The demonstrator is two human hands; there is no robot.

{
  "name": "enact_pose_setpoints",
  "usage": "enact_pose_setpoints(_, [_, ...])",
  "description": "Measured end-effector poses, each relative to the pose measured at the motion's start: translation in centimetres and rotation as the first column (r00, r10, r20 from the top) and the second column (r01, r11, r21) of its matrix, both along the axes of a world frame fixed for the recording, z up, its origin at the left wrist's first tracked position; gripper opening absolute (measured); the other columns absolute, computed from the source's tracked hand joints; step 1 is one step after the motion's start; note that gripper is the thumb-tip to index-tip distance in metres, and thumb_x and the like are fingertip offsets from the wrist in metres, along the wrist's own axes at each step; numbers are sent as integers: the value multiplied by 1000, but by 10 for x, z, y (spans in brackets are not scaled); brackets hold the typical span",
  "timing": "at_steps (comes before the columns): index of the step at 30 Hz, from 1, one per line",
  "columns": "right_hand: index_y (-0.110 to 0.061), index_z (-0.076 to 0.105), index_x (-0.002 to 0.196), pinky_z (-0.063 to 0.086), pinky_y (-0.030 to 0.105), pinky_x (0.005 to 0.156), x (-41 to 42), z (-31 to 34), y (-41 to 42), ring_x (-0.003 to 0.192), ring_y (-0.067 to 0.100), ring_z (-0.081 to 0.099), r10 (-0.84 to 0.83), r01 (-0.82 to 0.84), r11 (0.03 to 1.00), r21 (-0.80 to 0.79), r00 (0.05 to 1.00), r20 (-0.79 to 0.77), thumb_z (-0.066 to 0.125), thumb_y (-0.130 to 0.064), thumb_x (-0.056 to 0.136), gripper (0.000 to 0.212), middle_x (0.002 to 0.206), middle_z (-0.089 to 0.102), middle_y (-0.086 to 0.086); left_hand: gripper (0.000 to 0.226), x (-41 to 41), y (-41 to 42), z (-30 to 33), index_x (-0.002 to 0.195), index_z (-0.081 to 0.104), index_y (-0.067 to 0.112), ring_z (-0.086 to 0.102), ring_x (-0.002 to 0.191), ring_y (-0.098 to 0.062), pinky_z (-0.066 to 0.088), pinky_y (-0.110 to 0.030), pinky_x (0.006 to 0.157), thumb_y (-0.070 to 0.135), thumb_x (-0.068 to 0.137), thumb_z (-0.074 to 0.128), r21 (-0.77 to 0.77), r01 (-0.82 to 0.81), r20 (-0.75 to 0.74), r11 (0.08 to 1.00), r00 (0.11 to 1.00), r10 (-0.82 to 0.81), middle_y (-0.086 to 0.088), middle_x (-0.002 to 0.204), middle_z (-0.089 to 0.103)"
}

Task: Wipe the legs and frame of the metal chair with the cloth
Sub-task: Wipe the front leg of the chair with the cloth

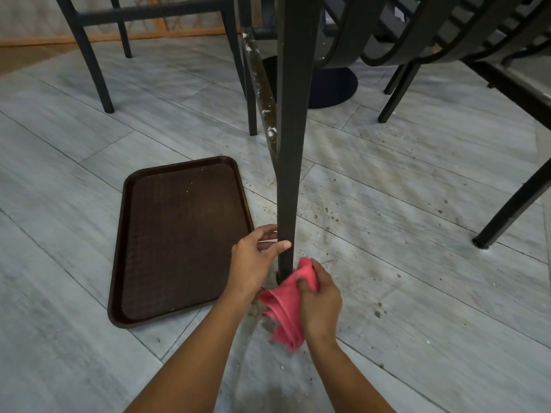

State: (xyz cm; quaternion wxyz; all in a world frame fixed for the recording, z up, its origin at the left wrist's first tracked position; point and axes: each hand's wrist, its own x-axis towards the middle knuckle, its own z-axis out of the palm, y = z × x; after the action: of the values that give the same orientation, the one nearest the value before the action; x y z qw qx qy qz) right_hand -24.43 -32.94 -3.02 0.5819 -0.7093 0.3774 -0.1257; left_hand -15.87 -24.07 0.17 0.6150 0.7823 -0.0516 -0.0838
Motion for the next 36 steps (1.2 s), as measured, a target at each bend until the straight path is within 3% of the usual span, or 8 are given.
enact_pose_setpoints(2, [-23, 52, 129, 50, 30, 90, 8, 8, 11, 99, 11, 59, 9, -8, 1000, -20, 998, 59, 61, -12, 87, 44, 120, 59, -4, 29, 0, 2, -2, 99, 69, 28, 66, 83, 5, 48, -7, 75, 20, 72, 78, -4, -22, 12, 1000, 1000, 22, 17, 87, 70])
enact_pose_setpoints(4, [-21, 53, 128, 47, 31, 95, 17, 11, 21, 106, 13, 56, -23, 27, 998, -56, 997, 71, 65, -14, 84, 47, 121, 56, -3, 29, 1, 3, -2, 102, 71, 21, 66, 84, 3, 49, -8, 76, 20, 73, 78, 6, -24, 23, 1000, 999, 24, 12, 88, 71])
enact_pose_setpoints(11, [-12, 58, 103, 41, 24, 70, 42, 9, 33, 85, 16, 58, -177, 179, 973, -147, 984, 26, 72, -12, 77, 29, 103, 54, -1, 21, 5, 3, -1, 91, 72, 23, 65, 73, 8, 45, -3, 66, 16, 72, 78, 0, -19, 1, 1000, 1000, 19, 17, 74, 69])
enact_pose_setpoints(17, [-9, 57, 103, 43, 26, 68, 44, 1, 35, 79, 15, 55, -192, 190, 964, -187, 981, 6, 71, -9, 77, 30, 101, 54, 0, 28, 4, 4, 2, 77, 66, 39, 64, 71, 9, 44, -2, 65, 15, 72, 78, 1, -13, 7, 1000, 1000, 13, 21, 67, 68])
enact_pose_setpoints(23, [-6, 58, 105, 43, 28, 68, 37, -14, 35, 82, 20, 57, -165, 137, 973, -187, 976, -143, 65, -4, 79, 27, 101, 57, 7, 26, 3, 3, 4, 76, 65, 39, 63, 72, 11, 43, -1, 66, 17, 72, 78, 18, -14, 2, 1000, 1000, 14, 22, 68, 67])
enact_pose_setpoints(29, [-5, 58, 100, 43, 29, 68, 35, -18, 34, 79, 20, 56, -121, 82, 979, -187, 970, -210, 56, -3, 83, 17, 98, 57, 7, 21, 2, 2, 3, 95, 71, 21, 62, 77, 7, 44, -2, 67, 22, 75, 77, 70, -25, 10, 997, 1000, 24, 17, 76, 66])
enact_pose_setpoints(33, [-9, 59, 102, 41, 27, 69, 32, -16, 25, 81, 20, 56, -42, -5, 986, -164, 959, -279, 55, -9, 84, 18, 98, 58, 6, 23, -2, 0, 7, 100, 70, 19, 61, 76, 10, 43, -1, 65, 21, 78, 74, 85, -29, 9, 996, 1000, 29, 19, 78, 64])
enact_pose_setpoints(36, [-13, 59, 105, 48, 31, 70, 27, -14, 20, 81, 22, 59, 5, -38, 993, -114, 961, -276, 56, -12, 83, 22, 99, 61, 8, 30, -7, -2, 10, 109, 66, 17, 62, 74, 11, 43, 0, 64, 18, 79, 73, 71, -26, -12, 997, 1000, 27, 15, 87, 66])
